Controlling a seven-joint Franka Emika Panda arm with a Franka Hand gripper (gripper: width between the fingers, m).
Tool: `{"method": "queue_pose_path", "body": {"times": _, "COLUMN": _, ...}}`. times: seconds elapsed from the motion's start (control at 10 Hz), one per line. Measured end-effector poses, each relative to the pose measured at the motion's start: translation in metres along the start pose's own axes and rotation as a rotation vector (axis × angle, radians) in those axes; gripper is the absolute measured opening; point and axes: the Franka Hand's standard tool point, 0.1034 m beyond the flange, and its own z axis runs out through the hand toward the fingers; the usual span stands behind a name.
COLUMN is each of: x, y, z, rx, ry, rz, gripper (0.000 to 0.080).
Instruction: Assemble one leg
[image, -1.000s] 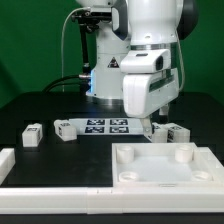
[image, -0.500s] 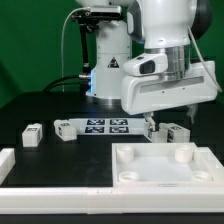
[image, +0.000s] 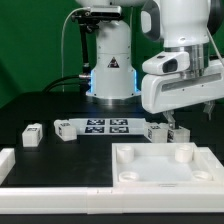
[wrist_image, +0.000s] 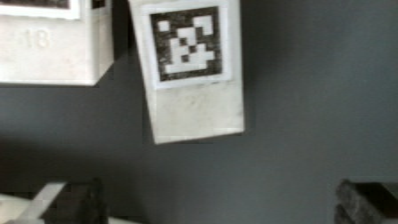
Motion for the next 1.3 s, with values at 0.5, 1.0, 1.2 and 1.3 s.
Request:
{"method": "queue_pose_path", "body": {"times": 0.5, "x": -0.009, "y": -0.010, "z": -0.004, "rx": 0.042, "ry": -0.321, "rz": 0.009, "gripper": 0.0649}}
{"method": "queue_pose_path", "body": {"times": 1.0, "x": -0.005, "y": -0.009, "z": 0.006, "rx": 0.068, "ry": -0.642, "rz": -0.009, "gripper": 0.0649}}
{"method": "queue_pose_path", "body": {"times": 1.2, "x": -0.007, "y": 0.004, "z": 0.013, "rx": 0.074, "ry": -0.634, "rz": -0.011, "gripper": 0.0649}}
{"method": "queue_pose_path", "body": {"times": 1.3, "x": -0.009, "y": 0.007, "z": 0.015, "rx": 0.074, "ry": -0.632, "rz": -0.011, "gripper": 0.0649}}
